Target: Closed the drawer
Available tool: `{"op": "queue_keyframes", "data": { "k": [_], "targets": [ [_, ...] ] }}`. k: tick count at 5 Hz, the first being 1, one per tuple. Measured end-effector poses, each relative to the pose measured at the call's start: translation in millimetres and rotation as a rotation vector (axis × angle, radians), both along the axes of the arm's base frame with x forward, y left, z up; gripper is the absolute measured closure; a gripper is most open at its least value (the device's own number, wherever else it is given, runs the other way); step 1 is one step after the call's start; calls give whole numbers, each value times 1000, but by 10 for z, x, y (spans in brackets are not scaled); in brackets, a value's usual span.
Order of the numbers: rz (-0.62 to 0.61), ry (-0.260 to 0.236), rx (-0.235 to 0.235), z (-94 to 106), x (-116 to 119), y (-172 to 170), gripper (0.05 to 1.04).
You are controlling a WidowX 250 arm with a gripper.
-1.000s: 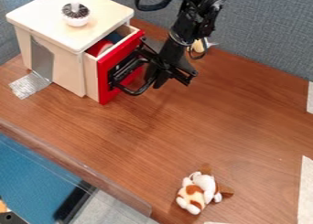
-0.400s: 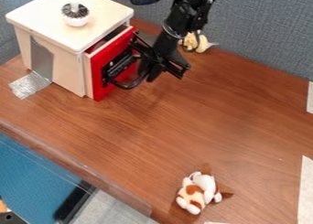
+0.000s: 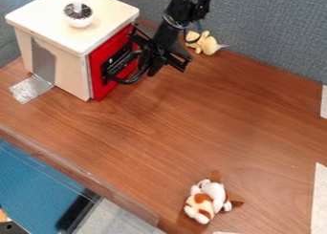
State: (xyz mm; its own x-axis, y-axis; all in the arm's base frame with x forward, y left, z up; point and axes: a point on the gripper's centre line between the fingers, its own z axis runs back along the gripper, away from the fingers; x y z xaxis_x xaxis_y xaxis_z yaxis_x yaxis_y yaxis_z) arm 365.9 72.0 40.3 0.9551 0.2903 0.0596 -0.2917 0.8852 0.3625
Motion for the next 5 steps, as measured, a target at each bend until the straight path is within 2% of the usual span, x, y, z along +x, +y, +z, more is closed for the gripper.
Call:
{"op": "queue_keyframes", "data": {
  "k": [1,2,3,4,5],
  "targets": [
    [75,4,1,28,-37,57,649],
    [99,7,-20,28,-58,51,337],
    [77,-80,-98,348,-4,-69,97],
    [-12,-160,-208,624,2,-236,81],
    [-99,-196,-333,734,-23,-363,84]
  ]
}}
